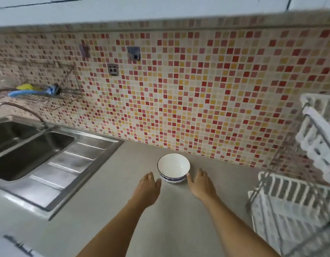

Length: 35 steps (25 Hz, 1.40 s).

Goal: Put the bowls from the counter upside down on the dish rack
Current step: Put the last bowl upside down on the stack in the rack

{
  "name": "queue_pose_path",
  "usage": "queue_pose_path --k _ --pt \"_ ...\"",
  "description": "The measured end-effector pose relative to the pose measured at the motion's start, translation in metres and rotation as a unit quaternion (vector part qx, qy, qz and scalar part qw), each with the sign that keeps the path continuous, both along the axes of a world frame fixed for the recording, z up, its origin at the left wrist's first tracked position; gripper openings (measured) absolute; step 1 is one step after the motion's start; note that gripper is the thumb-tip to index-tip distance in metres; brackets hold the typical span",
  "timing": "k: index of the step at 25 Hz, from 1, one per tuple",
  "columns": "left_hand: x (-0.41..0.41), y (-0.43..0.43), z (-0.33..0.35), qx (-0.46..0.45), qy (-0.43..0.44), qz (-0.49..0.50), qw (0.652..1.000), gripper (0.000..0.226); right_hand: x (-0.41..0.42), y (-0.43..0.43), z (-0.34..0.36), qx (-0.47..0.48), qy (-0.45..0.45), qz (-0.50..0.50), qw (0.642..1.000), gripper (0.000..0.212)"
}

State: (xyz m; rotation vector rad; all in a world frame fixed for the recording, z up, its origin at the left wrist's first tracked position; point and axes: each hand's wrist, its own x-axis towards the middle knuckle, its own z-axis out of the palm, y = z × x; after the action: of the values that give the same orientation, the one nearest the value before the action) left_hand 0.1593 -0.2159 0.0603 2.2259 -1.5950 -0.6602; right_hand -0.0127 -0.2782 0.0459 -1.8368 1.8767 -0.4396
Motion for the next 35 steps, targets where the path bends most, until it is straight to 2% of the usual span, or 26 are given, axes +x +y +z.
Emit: queue_pose_path --k 6,10,13,17,20,22,24,25,26,29,31,33,35 --pt "0.004 -0.090 -0.047 0.050 0.053 0.030 0.997 0.056 0.022 -0.081 -0.058 0.059 -0.034 -0.038 0.997 0.064" --pt "0.001 -0.115 -0.071 0.062 0.108 0.059 0.991 0.059 0.034 -0.104 -0.080 0.117 -0.093 -0.065 0.987 0.045" --pt "0.000 -0.122 -0.073 0.067 0.106 0.065 0.990 0.066 0.034 -0.110 -0.086 0.157 -0.166 -0.069 0.971 0.036" --pt "0.004 -0.116 -0.062 0.063 0.069 0.054 0.994 0.080 0.019 -0.092 -0.087 0.133 -0.223 -0.038 0.965 0.041" --pt "0.005 -0.093 -0.042 0.022 0.045 0.031 0.998 0.076 0.013 -0.066 -0.074 0.112 -0.282 -0.001 0.953 0.046" --pt "0.006 -0.071 -0.029 -0.029 0.084 0.049 0.995 0.067 0.010 -0.047 -0.059 0.084 -0.337 0.012 0.938 0.047" --pt "0.000 -0.044 -0.007 -0.102 0.182 0.097 0.973 0.044 0.008 -0.022 -0.038 0.047 -0.372 0.012 0.927 0.042" --pt "-0.005 -0.028 0.008 -0.136 0.232 0.124 0.955 0.032 0.008 -0.004 -0.021 0.029 -0.392 0.015 0.919 0.033" --pt "-0.011 -0.011 0.023 -0.166 0.277 0.145 0.935 0.030 0.008 0.016 -0.004 0.012 -0.405 0.016 0.914 0.027" --pt "-0.025 0.038 0.063 -0.224 0.356 0.174 0.890 0.046 0.007 0.072 0.042 -0.029 -0.436 0.025 0.899 0.043" --pt "-0.031 0.065 0.080 -0.256 0.394 0.170 0.866 0.048 0.002 0.104 0.072 -0.054 -0.467 0.042 0.882 0.048" --pt "-0.041 0.094 0.097 -0.283 0.425 0.168 0.843 0.043 -0.009 0.139 0.103 -0.082 -0.493 0.060 0.864 0.043" --pt "-0.056 0.120 0.123 -0.327 0.467 0.144 0.809 0.025 -0.024 0.169 0.137 -0.107 -0.499 0.088 0.855 0.033"
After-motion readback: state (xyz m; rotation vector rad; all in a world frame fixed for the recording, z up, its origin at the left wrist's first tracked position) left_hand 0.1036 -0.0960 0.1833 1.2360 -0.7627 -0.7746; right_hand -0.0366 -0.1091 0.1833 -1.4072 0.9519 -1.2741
